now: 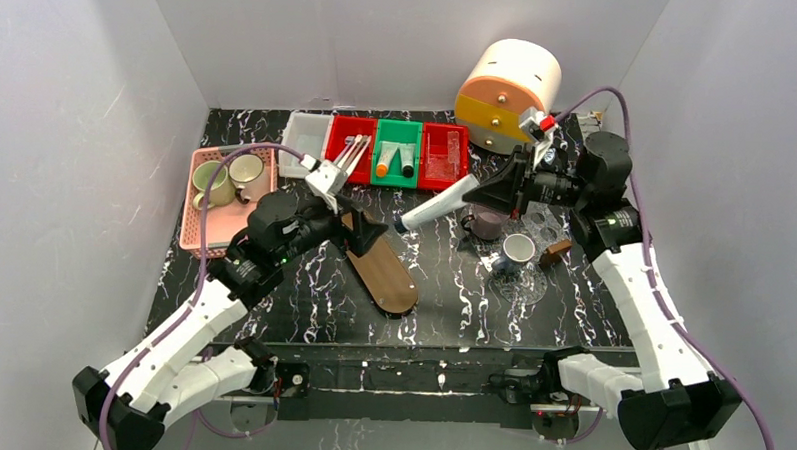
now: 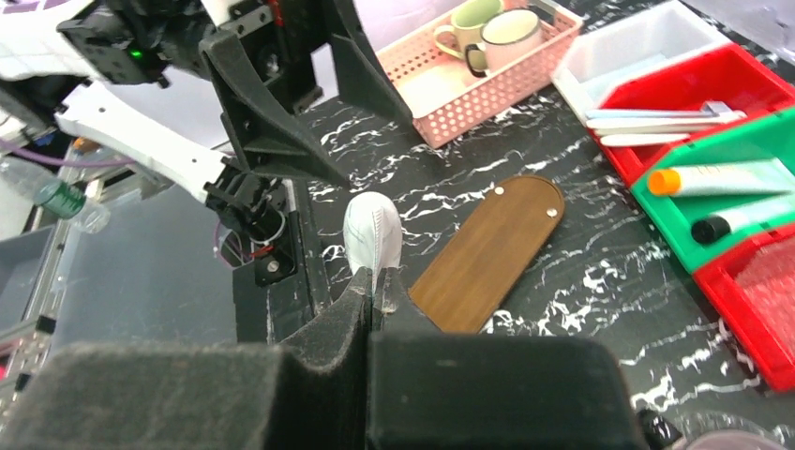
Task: Prepare toiletry sets of a toothbrush and toothpaste on the tray
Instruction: Pick up the toothpaste from the storage box, then adjust the toothpaste holder at the center of the board.
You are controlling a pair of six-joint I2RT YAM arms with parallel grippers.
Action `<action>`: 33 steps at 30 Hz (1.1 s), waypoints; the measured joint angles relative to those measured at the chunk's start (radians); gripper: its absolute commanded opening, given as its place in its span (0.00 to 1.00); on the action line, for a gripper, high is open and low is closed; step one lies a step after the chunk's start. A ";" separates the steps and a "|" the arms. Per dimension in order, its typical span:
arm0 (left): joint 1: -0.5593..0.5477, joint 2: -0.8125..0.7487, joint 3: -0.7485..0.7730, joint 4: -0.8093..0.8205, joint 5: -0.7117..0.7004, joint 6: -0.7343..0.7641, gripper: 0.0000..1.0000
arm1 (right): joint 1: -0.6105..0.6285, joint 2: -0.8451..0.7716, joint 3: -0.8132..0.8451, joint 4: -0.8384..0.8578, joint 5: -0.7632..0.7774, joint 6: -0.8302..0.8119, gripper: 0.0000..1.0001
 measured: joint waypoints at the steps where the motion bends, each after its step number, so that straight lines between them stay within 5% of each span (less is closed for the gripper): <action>1: 0.000 -0.010 0.008 -0.024 -0.057 0.005 0.86 | 0.000 -0.002 0.023 -0.053 0.027 -0.019 0.01; 14: 0.000 -0.117 0.030 -0.219 -0.695 0.019 0.98 | 0.000 -0.036 0.164 -0.577 0.443 -0.149 0.01; 33: 0.004 -0.238 -0.017 -0.264 -0.980 0.041 0.98 | 0.000 -0.028 0.220 -0.806 1.176 -0.038 0.01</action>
